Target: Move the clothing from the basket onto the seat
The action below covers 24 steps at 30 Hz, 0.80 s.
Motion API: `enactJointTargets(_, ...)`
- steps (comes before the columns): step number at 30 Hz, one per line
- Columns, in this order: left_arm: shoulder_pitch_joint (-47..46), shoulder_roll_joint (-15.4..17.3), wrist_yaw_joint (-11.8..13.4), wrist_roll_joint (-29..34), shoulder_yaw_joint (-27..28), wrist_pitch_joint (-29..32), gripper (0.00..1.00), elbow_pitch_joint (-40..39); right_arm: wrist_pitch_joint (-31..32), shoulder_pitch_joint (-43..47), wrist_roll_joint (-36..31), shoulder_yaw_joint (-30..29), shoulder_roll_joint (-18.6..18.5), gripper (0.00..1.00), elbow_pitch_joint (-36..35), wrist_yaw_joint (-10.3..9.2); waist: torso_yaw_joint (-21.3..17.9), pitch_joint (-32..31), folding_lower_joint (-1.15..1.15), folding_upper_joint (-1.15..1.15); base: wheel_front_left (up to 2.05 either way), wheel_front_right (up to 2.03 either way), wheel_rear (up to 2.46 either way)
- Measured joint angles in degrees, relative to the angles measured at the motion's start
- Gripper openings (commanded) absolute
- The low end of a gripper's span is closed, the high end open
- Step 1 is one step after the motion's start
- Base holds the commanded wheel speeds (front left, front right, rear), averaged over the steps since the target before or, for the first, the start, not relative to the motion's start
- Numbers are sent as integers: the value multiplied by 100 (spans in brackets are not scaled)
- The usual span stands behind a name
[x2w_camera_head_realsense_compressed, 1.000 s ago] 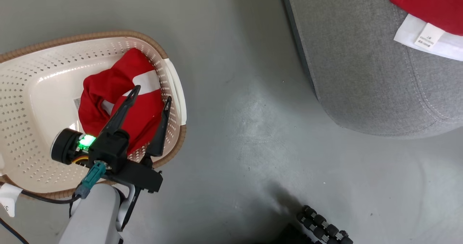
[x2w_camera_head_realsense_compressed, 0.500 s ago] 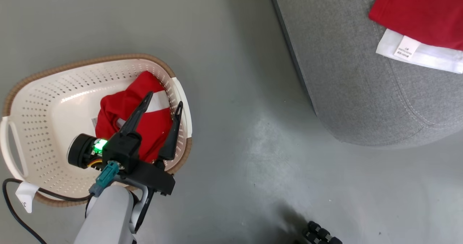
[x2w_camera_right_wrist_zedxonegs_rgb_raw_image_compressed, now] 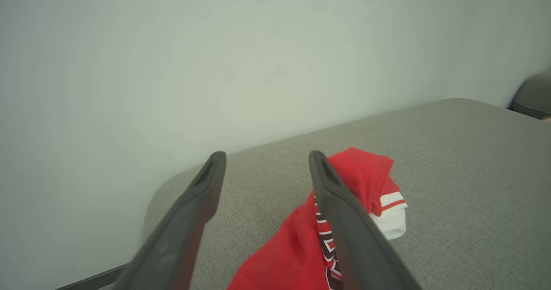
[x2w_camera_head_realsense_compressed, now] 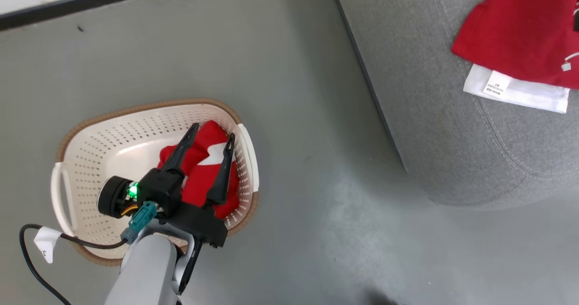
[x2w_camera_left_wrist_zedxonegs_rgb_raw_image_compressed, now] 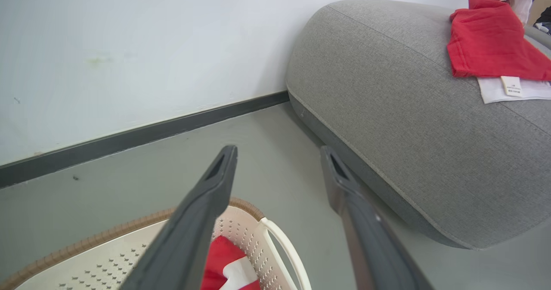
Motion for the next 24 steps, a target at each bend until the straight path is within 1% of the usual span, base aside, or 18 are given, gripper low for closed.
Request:
enactJointTargets(3,10,-44,7,-4,58,0,100,75,0,72,-3,79,44,100,-57,96,90,-168,0,0,0,0,0)
enactJointTargets(7,11,-100,62,-48,146,0,100,149,0,222,-64,196,153,100,-231,143,237,-371,0,0,0,0,0)
enactJointTargets(11,13,-119,132,-156,279,0,100,252,0,456,-87,308,352,100,-401,153,404,-558,1,0,0,0,0)
enactJointTargets(14,37,-144,180,-171,385,0,100,285,0,603,-87,386,485,100,-528,197,525,-708,1,0,0,0,0)
enactJointTargets(24,279,-222,310,-225,617,0,100,428,0,1014,-89,691,760,100,-780,227,876,-1224,0,0,0,0,0)
